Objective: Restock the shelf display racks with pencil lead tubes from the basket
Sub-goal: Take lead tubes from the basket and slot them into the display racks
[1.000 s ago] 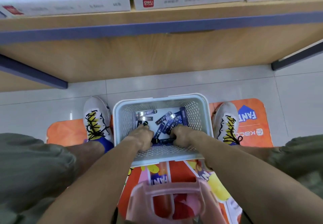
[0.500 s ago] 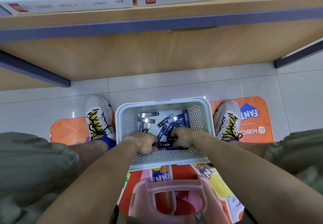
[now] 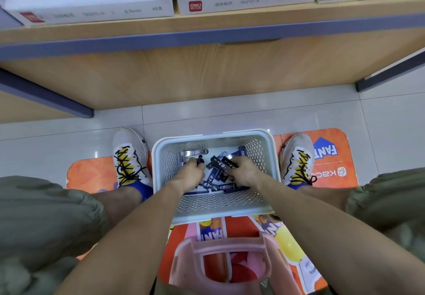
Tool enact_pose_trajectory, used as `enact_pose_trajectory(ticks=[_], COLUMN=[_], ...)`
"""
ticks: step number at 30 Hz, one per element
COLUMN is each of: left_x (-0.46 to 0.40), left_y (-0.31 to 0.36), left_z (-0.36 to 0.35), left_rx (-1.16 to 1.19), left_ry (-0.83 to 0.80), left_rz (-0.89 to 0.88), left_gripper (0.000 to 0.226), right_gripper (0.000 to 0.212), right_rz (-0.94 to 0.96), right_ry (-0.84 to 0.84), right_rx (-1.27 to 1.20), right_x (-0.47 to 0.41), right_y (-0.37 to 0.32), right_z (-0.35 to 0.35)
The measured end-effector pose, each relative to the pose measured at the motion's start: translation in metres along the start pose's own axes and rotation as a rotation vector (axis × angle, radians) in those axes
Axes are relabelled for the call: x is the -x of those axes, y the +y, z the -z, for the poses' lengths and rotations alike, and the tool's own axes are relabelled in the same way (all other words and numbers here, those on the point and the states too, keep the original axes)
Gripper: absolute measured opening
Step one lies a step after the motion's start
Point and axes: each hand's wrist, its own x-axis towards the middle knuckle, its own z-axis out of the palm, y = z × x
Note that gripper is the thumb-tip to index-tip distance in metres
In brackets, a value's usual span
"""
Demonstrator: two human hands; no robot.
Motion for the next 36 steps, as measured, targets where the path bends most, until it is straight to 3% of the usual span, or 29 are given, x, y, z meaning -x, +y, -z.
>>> enact_pose_trajectory(ticks=[6, 8, 12, 13, 16, 19, 24, 28, 33, 36], left_x=[0.012, 0.018, 0.024, 0.032, 0.061, 0.080, 0.117, 0.143, 0.193, 0.233], left_y=[0.024, 0.027, 0.026, 0.031, 0.049, 0.060, 0.086, 0.122, 0.190, 0.235], left_z=[-0.018, -0.022, -0.030, -0.031, -0.034, -0.035, -0.022, 0.003, 0.054, 0.080], left_rx=[0.751, 0.755, 0.614, 0.615, 0.663, 0.789, 0.955, 1.049, 0.934, 0.816], left_ry=[0.080, 0.079, 0.129, 0.136, 0.130, 0.106, 0.060, 0.003, -0.067, -0.079], left_rz=[0.122, 0.127, 0.077, 0.058, -0.026, -0.087, -0.089, -0.183, -0.409, -0.559], left_gripper=[0.028, 0.043, 0.104, 0.106, 0.061, 0.040, 0.038, 0.038, 0.028, 0.025], right_gripper=[0.014, 0.019, 0.015, 0.011, 0.016, 0.017, 0.037, 0.036, 0.021, 0.025], right_rz=[-0.018, 0.025, 0.078, 0.084, 0.184, 0.300, 0.408, 0.474, 0.688, 0.852], right_ry=[-0.052, -0.064, 0.003, 0.029, 0.099, 0.238, 0.328, 0.236, 0.250, 0.321], right_rx=[-0.573, -0.618, -0.605, -0.566, -0.401, -0.253, -0.177, -0.270, -0.281, -0.245], right_x=[0.031, 0.043, 0.061, 0.066, 0.082, 0.100, 0.134, 0.169, 0.234, 0.269], right_y=[-0.018, -0.024, -0.027, -0.029, -0.033, -0.034, -0.052, -0.091, -0.147, -0.173], right_z=[-0.014, -0.017, -0.024, -0.026, -0.027, -0.019, 0.007, 0.042, 0.109, 0.147])
